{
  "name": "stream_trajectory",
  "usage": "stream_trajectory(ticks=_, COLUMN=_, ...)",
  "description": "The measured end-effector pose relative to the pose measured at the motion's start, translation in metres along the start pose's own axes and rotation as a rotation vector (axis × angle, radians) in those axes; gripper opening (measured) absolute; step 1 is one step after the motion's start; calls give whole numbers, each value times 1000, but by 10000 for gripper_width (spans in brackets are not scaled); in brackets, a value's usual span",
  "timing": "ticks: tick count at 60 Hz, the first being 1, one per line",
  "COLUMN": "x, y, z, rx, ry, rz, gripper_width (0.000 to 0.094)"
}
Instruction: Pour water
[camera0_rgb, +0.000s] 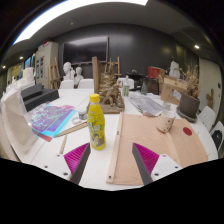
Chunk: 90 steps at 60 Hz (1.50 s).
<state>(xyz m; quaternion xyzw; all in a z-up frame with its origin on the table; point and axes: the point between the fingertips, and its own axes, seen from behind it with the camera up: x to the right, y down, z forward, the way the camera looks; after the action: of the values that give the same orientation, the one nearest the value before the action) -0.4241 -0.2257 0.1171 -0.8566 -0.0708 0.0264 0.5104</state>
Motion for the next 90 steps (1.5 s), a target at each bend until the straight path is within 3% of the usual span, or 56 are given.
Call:
stream_trajectory(ticks=14, x=-50, y=-23, z=95, rx=84, ry=-19, rz=9, gripper_width=855)
stream_trajectory(ticks=21, x=-52, y=-24, z=132, rx=80, ry=11, rz=34, gripper_width=791)
stream_trajectory(ticks=26, x=-52, y=-20, z=150, rx=71, ry=19, rz=46, gripper_width=668)
stream_trajectory(ticks=30, x=-55, y=-21, z=161, rx=75, ry=8, rz=38, gripper_width=480)
stream_trajectory(ticks=34, x=-57, y=-22, z=164, rx=81, ry=1, rz=23, gripper_width=439)
stream_trajectory(ticks=43, x=-51, y=-27, z=164, rx=79, ry=-4, rz=40, gripper_width=254)
stream_trajectory(ticks=57, x=-39, y=-90, z=145, rx=135, ry=-105, rz=184, gripper_width=247)
stream_trajectory(ticks=75, x=56, y=-211, z=136, rx=173, ry=-416, rz=1108, gripper_width=243)
stream_trajectory(ticks=90, x=144, y=-217, z=179, rx=123, ry=-559, rz=1681, gripper_width=246)
